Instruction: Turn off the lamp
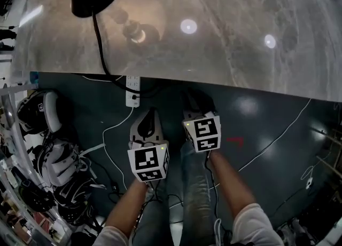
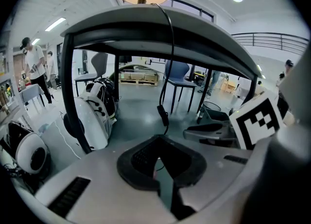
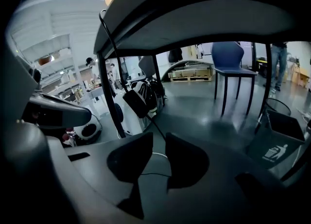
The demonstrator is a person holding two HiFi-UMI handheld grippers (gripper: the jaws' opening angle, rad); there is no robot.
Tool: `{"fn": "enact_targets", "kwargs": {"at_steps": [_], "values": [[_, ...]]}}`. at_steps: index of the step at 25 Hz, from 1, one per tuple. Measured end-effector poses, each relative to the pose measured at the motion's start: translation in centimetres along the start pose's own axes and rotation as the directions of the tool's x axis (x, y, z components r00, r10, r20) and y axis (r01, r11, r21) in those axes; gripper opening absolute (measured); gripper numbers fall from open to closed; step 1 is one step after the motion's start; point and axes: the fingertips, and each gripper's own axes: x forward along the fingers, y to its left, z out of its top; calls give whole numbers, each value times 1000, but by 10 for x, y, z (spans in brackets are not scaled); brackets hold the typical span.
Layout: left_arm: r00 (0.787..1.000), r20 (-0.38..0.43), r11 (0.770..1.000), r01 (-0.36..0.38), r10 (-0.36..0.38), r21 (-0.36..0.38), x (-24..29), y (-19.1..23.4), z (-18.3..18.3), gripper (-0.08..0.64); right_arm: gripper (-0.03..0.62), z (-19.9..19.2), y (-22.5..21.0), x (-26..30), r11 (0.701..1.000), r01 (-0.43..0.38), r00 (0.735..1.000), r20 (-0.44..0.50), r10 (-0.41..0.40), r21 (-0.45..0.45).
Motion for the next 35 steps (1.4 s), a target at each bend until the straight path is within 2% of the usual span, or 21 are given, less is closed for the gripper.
{"fn": "enact_targets", "kwargs": {"at_steps": [1, 12, 18, 23, 26, 32, 35], "values": [[1000, -2, 1000, -8, 8, -5, 1, 1, -1, 5, 67, 2, 0, 6, 1000, -14, 1000, -5, 14, -8], [999, -6, 999, -40, 40, 0, 9, 4, 5, 5, 81, -4, 3, 58, 974, -109, 991, -92, 92, -200], [999, -7, 998, -42, 42, -38, 12, 2, 5, 5, 81, 0, 5, 66, 953, -130, 988, -113, 102, -274], [998, -19, 998, -53, 52, -28, 11, 8, 2, 5, 80, 6, 12, 75, 941, -151, 987, -106, 124, -303], [998, -13, 998, -60, 60, -17, 11, 13, 4, 5, 32, 9, 12, 77, 939, -140, 989, -91, 117, -313], [998, -5, 996, -63, 63, -63, 6, 19, 8, 5, 12, 1, 13, 64, 943, -147, 988, -93, 124, -300], [999, -3, 997, -55, 54, -63, 4, 16, 9, 5, 11, -5, 11, 53, 945, -140, 989, -85, 120, -297]]}}
